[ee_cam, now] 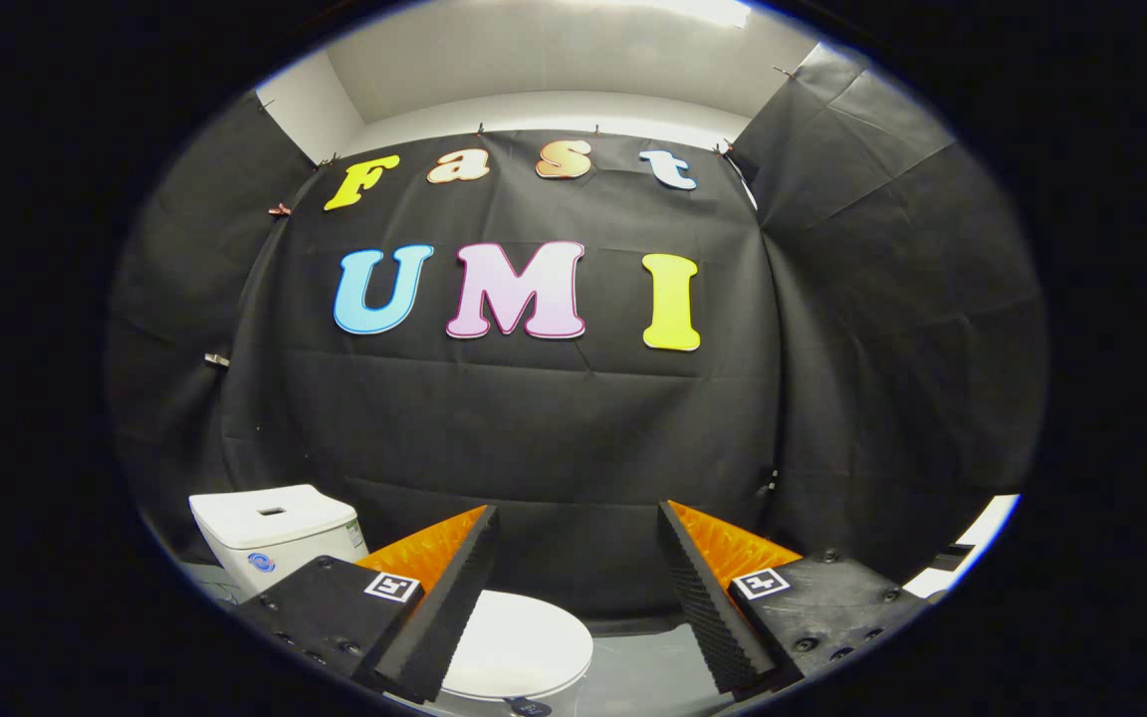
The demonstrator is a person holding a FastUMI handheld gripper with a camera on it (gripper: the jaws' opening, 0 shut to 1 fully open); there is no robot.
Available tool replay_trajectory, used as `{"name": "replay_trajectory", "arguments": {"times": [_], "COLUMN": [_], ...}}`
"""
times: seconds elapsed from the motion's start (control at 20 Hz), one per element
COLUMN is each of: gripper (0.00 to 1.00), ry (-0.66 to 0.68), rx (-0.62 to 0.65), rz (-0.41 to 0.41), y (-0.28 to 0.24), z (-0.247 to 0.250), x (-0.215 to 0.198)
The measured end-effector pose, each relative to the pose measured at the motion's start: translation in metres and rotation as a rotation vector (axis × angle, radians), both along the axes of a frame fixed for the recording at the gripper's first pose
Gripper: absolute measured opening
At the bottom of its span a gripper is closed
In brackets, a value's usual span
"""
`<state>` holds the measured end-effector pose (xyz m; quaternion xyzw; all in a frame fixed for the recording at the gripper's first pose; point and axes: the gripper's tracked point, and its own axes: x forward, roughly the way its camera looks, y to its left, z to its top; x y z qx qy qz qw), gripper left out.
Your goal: Open the toilet lid.
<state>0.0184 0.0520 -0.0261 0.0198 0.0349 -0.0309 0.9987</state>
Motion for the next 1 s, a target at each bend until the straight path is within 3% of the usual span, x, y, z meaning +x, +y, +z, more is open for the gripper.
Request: {"name": "replay_trajectory", "arguments": {"times": [0.3,0.6,1.0], "gripper": [0.98,0.98,0.98], "ry": [0.079,0.154,0.314], "rx": [-0.063,-0.044,0.138], "rz": [0.002,-0.019,-0.115], "y": [0.011,0.021,0.008], "z": [-0.044,-0.085,-0.166], "x": [-0.005,-0.009,-0.017]}}
